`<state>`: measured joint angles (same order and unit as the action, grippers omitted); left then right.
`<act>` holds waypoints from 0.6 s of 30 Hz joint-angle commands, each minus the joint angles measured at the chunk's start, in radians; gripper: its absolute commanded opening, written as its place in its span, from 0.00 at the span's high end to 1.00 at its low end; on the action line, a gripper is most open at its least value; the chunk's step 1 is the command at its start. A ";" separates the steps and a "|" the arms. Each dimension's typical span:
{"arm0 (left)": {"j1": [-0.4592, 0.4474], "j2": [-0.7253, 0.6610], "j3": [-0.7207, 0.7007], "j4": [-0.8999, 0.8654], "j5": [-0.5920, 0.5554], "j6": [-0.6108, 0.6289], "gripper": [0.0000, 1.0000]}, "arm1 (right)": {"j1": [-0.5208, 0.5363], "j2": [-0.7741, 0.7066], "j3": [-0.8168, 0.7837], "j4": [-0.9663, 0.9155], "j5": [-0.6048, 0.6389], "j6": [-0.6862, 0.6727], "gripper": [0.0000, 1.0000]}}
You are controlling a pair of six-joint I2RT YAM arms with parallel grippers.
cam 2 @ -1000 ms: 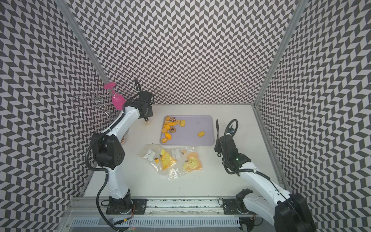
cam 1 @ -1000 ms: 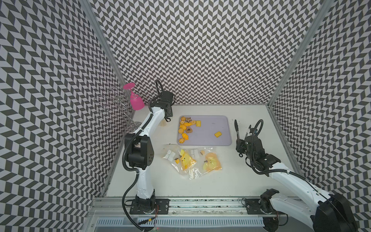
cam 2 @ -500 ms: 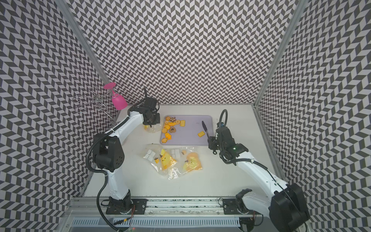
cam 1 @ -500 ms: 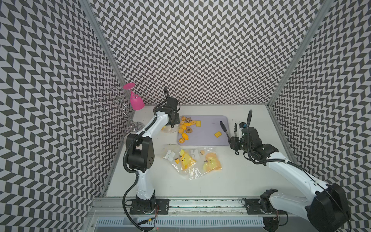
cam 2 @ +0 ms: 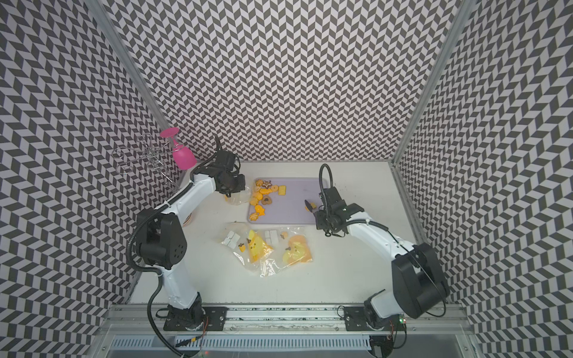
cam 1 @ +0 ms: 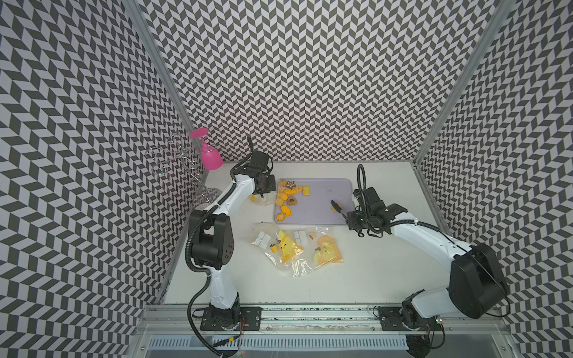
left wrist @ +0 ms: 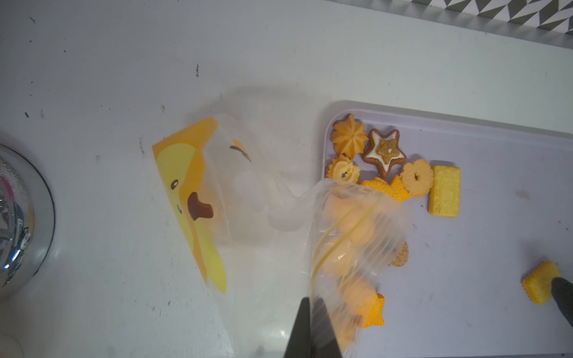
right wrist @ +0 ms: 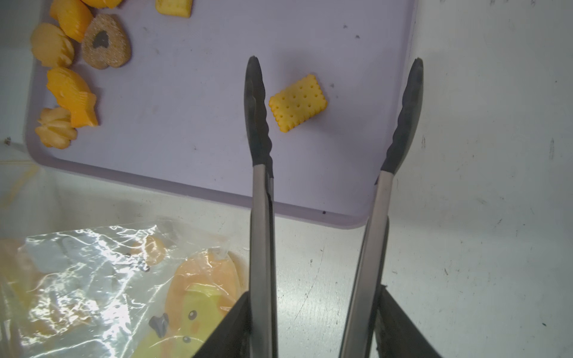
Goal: Put the cookies into a resealable bag to prevent moisture
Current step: Pick up the clamp from the center of the board, then pick up the cookie from the tray.
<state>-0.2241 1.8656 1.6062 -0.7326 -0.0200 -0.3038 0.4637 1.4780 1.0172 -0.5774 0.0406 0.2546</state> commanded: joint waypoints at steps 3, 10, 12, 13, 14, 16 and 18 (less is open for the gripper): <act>0.004 -0.032 -0.009 0.023 0.033 0.009 1.00 | 0.006 0.053 0.060 0.006 -0.004 -0.084 0.42; 0.005 -0.037 -0.014 0.025 0.047 0.011 1.00 | 0.006 0.091 0.104 0.007 -0.041 -0.127 0.43; 0.005 -0.038 -0.014 0.024 0.047 0.012 1.00 | 0.004 0.110 0.115 0.003 -0.049 -0.131 0.43; 0.004 -0.040 -0.015 0.024 0.046 0.012 1.00 | 0.004 0.121 0.123 -0.002 -0.051 -0.134 0.43; 0.005 -0.042 -0.015 0.024 0.045 0.012 1.00 | 0.003 0.131 0.128 -0.004 -0.055 -0.136 0.43; 0.005 -0.044 -0.016 0.026 0.043 0.014 1.00 | 0.003 0.154 0.137 -0.005 -0.060 -0.138 0.43; 0.005 -0.044 -0.015 0.025 0.043 0.014 1.00 | 0.000 0.172 0.149 -0.012 -0.068 -0.142 0.43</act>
<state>-0.2199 1.8633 1.5970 -0.7189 0.0174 -0.3038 0.4637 1.6291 1.1358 -0.6052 -0.0051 0.1398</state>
